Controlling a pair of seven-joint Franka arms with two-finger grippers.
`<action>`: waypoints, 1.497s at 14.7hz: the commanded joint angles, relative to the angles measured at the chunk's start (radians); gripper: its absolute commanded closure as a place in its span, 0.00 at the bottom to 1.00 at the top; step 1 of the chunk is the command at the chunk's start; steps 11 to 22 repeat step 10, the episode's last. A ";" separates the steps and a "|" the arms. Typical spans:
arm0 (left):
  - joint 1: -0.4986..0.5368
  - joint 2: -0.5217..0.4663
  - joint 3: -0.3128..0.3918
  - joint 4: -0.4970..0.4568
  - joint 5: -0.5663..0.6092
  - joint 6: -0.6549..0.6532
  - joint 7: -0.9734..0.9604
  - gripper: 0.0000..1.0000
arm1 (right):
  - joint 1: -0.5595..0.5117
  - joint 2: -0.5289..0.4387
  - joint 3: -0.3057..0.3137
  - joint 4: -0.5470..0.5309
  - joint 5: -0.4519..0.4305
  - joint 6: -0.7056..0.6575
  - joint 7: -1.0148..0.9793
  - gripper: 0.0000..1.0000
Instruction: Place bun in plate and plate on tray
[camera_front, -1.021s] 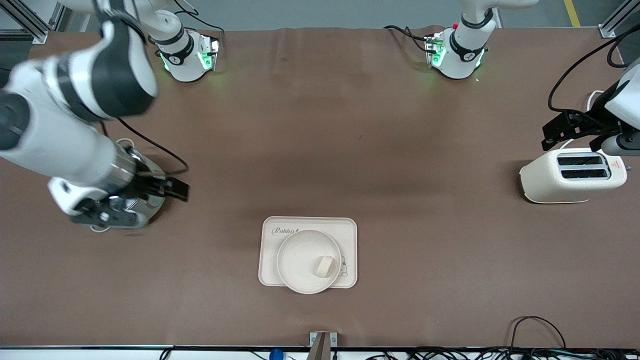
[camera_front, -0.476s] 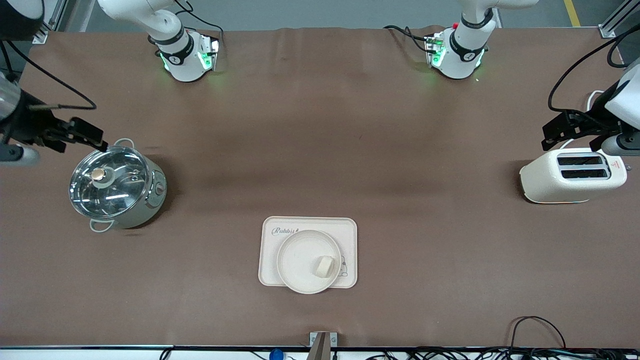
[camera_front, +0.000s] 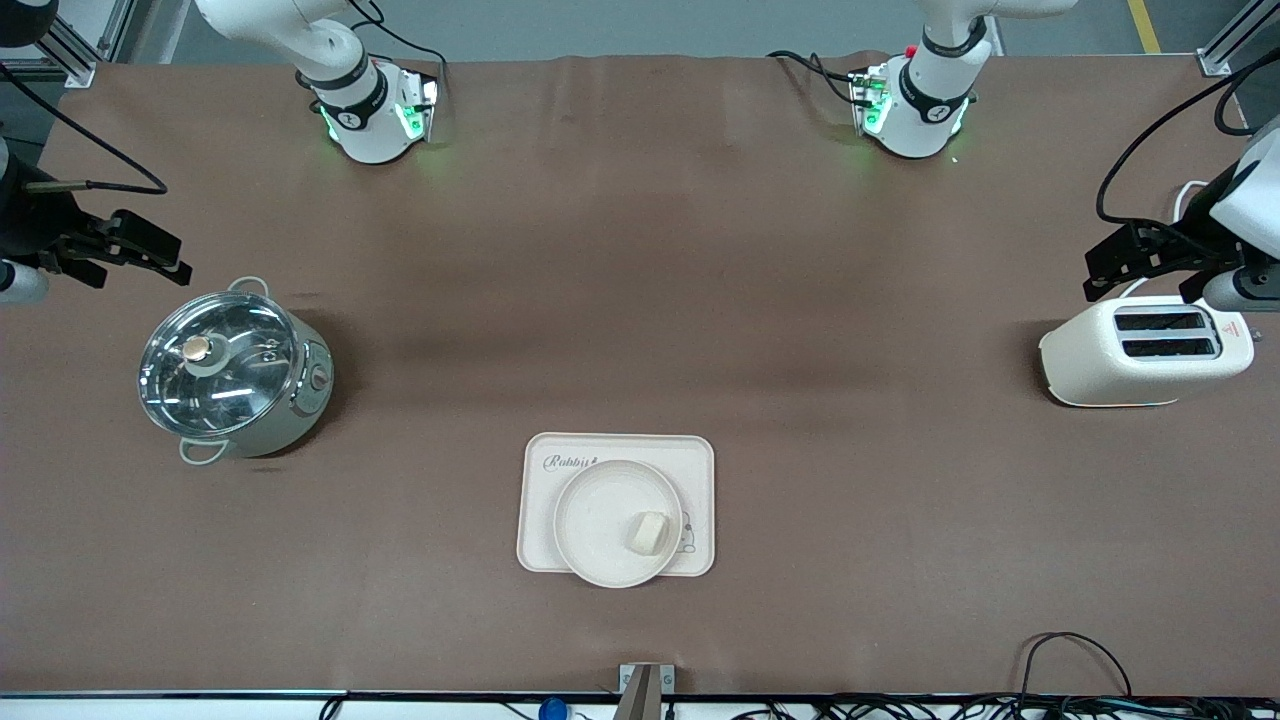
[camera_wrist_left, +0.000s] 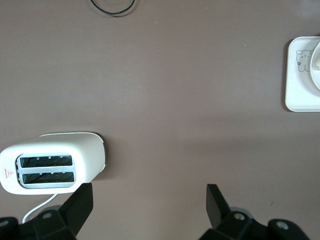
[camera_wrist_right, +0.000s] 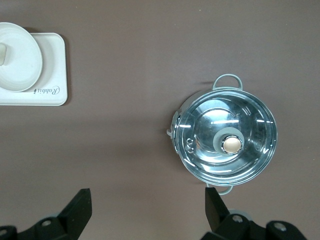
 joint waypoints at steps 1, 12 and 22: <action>0.005 -0.002 -0.002 0.010 -0.009 -0.011 0.012 0.00 | -0.080 -0.047 0.055 -0.039 -0.024 0.014 -0.028 0.00; 0.006 0.002 0.001 0.028 -0.010 -0.017 0.014 0.00 | -0.405 -0.068 0.309 -0.046 -0.029 -0.016 -0.118 0.00; 0.006 0.002 0.001 0.028 -0.010 -0.017 0.014 0.00 | -0.405 -0.068 0.309 -0.046 -0.029 -0.016 -0.118 0.00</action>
